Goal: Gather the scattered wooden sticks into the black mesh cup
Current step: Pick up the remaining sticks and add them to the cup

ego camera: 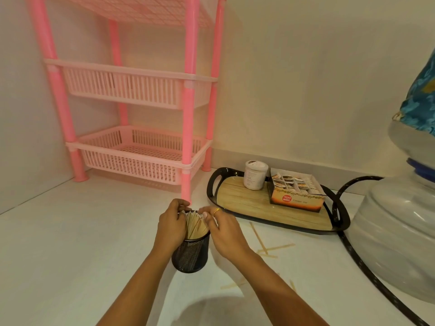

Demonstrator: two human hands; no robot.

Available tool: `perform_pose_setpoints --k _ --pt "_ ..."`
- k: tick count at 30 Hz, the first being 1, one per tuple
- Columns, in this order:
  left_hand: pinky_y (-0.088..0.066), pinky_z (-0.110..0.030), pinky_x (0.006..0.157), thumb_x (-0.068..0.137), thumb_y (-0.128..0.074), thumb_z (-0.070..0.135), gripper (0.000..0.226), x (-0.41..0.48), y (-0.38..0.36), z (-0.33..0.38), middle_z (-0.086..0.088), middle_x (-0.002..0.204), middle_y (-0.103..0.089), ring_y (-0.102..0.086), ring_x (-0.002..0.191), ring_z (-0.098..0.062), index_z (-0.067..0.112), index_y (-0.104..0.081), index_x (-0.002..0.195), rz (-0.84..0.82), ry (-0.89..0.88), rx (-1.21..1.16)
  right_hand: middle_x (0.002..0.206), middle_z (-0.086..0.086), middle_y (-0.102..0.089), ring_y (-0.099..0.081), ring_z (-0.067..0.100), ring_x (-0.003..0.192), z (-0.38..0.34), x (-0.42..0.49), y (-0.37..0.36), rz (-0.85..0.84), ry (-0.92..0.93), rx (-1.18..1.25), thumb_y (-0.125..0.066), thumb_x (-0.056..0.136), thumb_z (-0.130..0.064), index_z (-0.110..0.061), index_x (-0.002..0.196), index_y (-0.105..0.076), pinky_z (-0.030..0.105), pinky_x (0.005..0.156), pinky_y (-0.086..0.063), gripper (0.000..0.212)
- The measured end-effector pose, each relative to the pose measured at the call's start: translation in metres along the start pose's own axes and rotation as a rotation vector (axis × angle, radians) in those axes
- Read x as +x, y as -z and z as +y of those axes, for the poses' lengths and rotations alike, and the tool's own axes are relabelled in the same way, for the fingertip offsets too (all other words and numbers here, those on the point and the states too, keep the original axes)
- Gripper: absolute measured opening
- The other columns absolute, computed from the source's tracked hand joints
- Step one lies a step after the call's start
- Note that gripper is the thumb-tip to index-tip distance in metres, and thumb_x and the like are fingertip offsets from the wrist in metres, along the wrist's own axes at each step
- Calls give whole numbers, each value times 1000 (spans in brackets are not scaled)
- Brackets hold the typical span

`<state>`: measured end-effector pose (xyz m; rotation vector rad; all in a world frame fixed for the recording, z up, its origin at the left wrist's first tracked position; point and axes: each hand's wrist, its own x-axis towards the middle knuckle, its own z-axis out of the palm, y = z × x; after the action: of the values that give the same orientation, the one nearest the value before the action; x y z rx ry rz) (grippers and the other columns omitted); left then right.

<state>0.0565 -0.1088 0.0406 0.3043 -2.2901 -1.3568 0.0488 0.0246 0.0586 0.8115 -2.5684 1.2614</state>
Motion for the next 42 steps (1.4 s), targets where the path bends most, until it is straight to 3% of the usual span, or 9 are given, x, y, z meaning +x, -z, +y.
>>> perform_pose_setpoints --k 8,13,18,21,27,30,32,36,42 --pt "-44 -30 77 95 -39 5 23 -2 -2 2 -11 109 -66 -57 89 -21 10 -56 109 28 -29 101 133 6 -56 -51 20 122 6 -9 -2 -200 -3 -35 -34 100 -23 -19 134 -47 29 99 -42 36" --pt "-41 -29 69 96 -40 15 23 -3 -2 6 -9 110 -66 -60 90 -23 14 -56 113 50 -69 305 152 -4 -32 -25 11 141 15 -15 -3 -200 24 -29 -33 101 -24 -23 142 -34 28 117 -22 42" --pt "-34 -40 103 92 -46 14 23 -18 -8 19 -7 109 -68 -61 103 -24 13 -61 109 151 -240 447 156 -13 -18 -11 -5 138 34 -31 -4 -147 5 -43 -33 100 -33 -33 146 -18 16 110 -9 48" --pt "-16 -48 114 87 -55 10 18 -34 -21 28 -6 114 -67 -54 121 -25 13 -66 102 143 -417 587 157 -13 -14 -11 0 142 47 -42 -1 -157 -56 -89 -32 99 -37 -35 146 -13 25 117 -11 51" --pt "-17 -47 109 73 -72 17 23 -66 -52 25 -3 120 -66 -46 129 -19 20 -69 95 -70 -712 677 159 -11 -6 -4 8 146 70 -62 13 -202 -240 -300 -31 96 -48 -37 147 -8 43 118 -1 56" --pt "11 -17 111 93 -45 36 40 -75 -63 5 1 150 -35 3 138 2 21 -46 131 -352 -669 445 160 -4 -1 1 13 147 84 -75 25 -210 -394 -458 -33 95 -48 -30 148 -10 45 118 0 60" --pt "12 -15 108 92 -37 53 61 -79 -69 -10 4 158 -11 20 133 5 24 -23 144 -528 -591 443 160 1 1 3 17 147 91 -86 34 -211 -490 -486 -35 93 -51 -27 148 -10 46 118 -2 65" --pt "9 -30 113 78 -38 73 97 -79 -74 -28 -1 157 19 21 142 -14 24 9 147 -691 -400 612 159 10 5 3 25 147 94 -107 48 -231 -671 -517 -33 87 -64 -22 149 -3 46 118 -5 80" --pt "6 -37 117 66 -41 83 118 -83 -79 -29 -6 155 24 21 143 -22 20 19 145 -704 -219 668 157 18 10 8 30 146 80 -130 49 -360 -812 -573 -29 84 -71 -12 148 9 47 118 -4 95"
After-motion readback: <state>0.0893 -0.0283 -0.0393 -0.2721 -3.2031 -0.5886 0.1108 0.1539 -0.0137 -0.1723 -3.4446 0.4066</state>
